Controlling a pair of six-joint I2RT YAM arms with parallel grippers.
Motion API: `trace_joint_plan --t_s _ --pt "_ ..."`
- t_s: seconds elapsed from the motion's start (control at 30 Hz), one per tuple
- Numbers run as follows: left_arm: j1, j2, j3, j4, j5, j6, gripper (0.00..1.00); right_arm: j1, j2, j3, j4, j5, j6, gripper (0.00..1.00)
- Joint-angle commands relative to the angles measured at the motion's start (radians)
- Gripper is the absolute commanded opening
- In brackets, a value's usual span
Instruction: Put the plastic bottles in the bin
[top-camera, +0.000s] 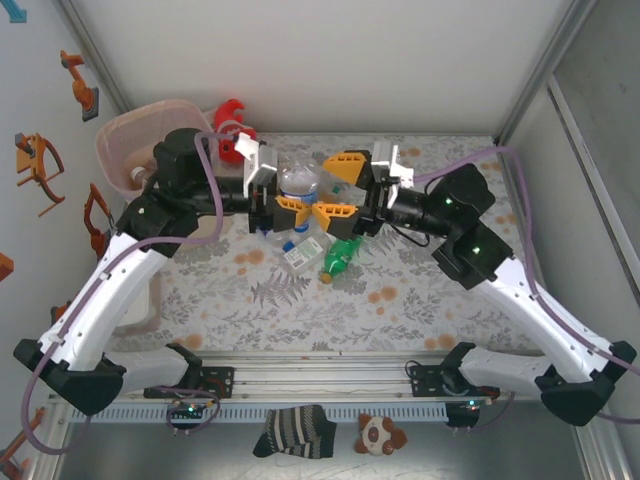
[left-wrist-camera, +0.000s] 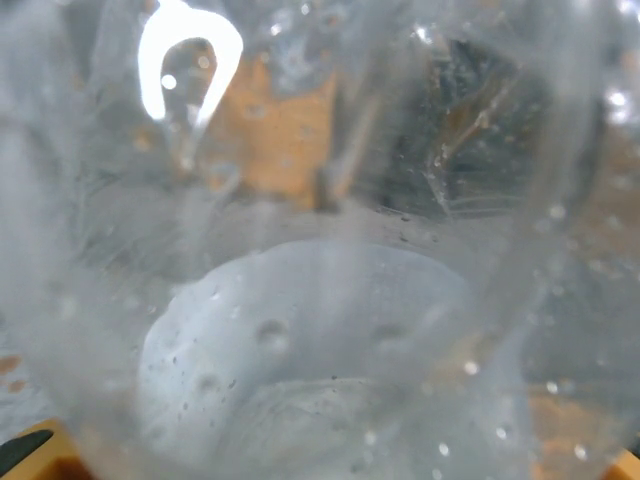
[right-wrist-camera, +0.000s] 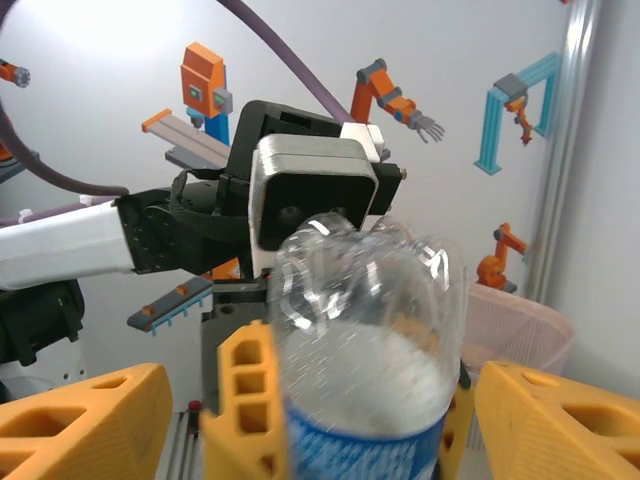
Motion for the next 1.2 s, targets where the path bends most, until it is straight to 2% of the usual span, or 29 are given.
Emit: trace_joint_plan --t_s 0.0,0.2,0.27,0.4,0.63,0.73,0.83,1.0,1.17 --pt "0.040 -0.021 0.037 -0.013 -0.166 0.022 0.46 0.001 -0.036 -0.021 -0.041 0.068 -0.044 0.78" --pt "0.125 0.041 0.126 -0.088 -0.628 -0.030 0.47 0.002 -0.058 -0.034 -0.086 0.086 -0.045 0.77" --pt "0.152 0.061 0.143 -0.099 -0.729 -0.035 0.47 0.002 -0.064 -0.041 -0.092 0.096 -0.045 0.77" --pt "0.271 0.096 0.169 -0.099 -0.760 -0.125 0.47 0.002 -0.072 -0.044 -0.107 0.106 -0.044 0.77" --pt "0.485 0.153 0.151 -0.045 -0.711 -0.336 0.44 0.003 -0.081 -0.051 -0.118 0.123 -0.042 0.76" --pt "0.525 0.171 0.129 0.013 -0.757 -0.414 0.44 0.002 -0.078 -0.052 -0.119 0.126 -0.041 0.75" --pt "0.565 0.202 0.117 0.069 -0.778 -0.559 0.47 0.003 -0.075 -0.051 -0.122 0.128 -0.039 0.75" --pt "0.567 0.250 0.127 0.059 -0.999 -0.847 0.47 0.002 -0.075 -0.058 -0.122 0.137 -0.035 0.74" --pt "0.565 0.333 0.178 -0.030 -1.109 -1.135 0.37 0.003 -0.066 -0.062 -0.108 0.141 -0.021 0.74"
